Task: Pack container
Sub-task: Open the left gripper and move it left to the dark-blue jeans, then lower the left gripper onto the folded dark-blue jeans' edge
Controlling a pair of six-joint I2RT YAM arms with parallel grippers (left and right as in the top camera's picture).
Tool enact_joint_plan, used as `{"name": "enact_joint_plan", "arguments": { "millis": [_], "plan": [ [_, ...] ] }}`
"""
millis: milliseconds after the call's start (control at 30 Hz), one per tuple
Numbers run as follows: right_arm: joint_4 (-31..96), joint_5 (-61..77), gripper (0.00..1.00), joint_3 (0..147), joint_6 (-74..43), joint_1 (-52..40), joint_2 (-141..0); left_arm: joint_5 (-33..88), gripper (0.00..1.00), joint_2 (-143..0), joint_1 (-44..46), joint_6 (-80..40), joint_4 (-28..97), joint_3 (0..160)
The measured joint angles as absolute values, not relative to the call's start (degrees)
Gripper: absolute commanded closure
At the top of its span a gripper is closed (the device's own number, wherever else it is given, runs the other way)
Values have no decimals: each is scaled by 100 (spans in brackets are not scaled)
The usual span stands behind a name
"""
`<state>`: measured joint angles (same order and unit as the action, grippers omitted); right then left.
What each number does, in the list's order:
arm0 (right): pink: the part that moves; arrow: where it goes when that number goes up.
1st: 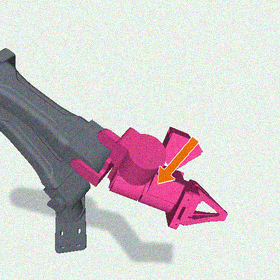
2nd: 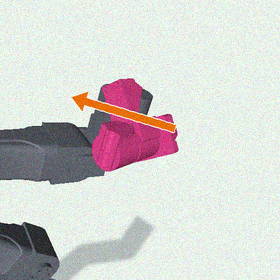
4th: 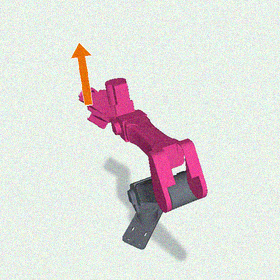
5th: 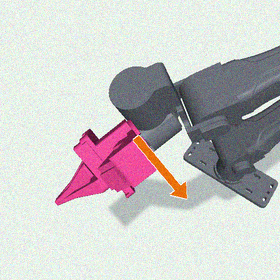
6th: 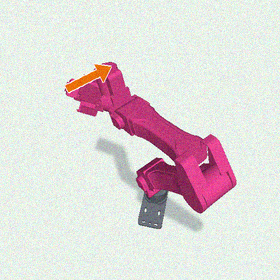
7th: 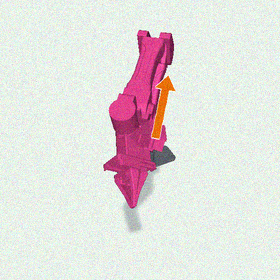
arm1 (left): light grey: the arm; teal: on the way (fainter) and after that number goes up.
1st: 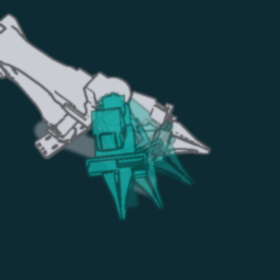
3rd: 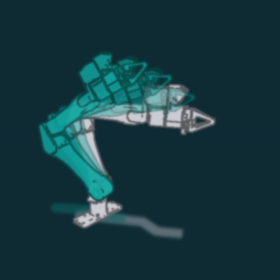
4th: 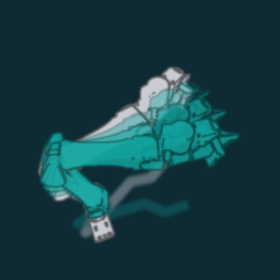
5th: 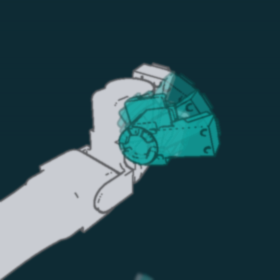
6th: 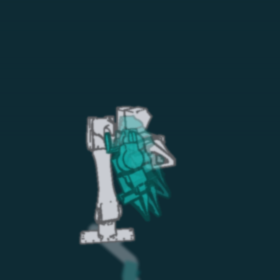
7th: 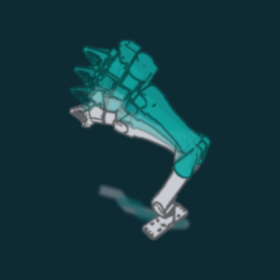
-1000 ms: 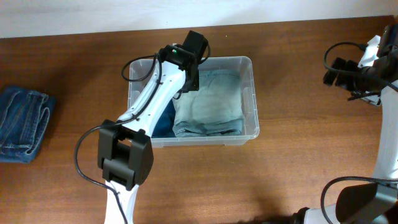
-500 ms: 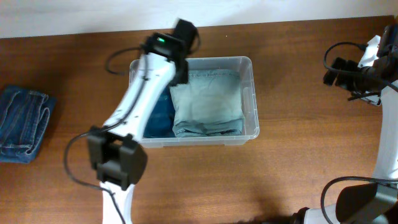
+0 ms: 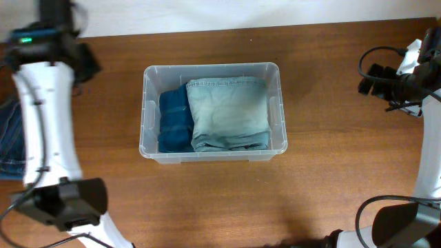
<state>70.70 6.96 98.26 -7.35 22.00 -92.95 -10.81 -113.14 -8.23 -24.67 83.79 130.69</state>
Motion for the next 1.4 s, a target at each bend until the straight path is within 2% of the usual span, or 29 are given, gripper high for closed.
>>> {"name": "enact_joint_plan", "arguments": {
  "millis": [133,267,400,600,667,700,733,800,1100,1400],
  "plan": [
    [7070,696,1,9826,-738,2200,-9295,-473,81,-11314,-1791,-2515,8429,13052],
    [7070,696,1,9826,-733,2200,-9295,-93,63,-11314,-2620,-2453,8497,12956],
    [7067,696,1,9826,-735,2200,-9295,54,39,-11314,-3218,-2084,8506,12816],
    [7070,696,1,9826,-731,2200,-9295,30,36,-11314,-3594,-1542,8350,12656],
    [7070,696,1,9826,-735,2200,-9295,-163,41,-11314,-3647,-1435,8208,12582],
    [7070,696,1,9826,-735,2200,-9295,-272,48,-11314,-3656,-1404,8125,12534],
    [7070,696,1,9826,-731,2200,-9295,-377,72,-11314,-3658,-1374,8029,12464],
    [7070,696,1,9826,-735,2200,-9295,-578,98,-11314,-3658,-1275,7828,12300],
    [7070,696,1,9826,-733,2200,-9295,-1256,100,-11314,-3658,-1079,6202,11163],
    [7067,696,1,9826,-731,2200,-9295,-1409,100,-11314,-3658,12,4014,9524]
  ]
}}
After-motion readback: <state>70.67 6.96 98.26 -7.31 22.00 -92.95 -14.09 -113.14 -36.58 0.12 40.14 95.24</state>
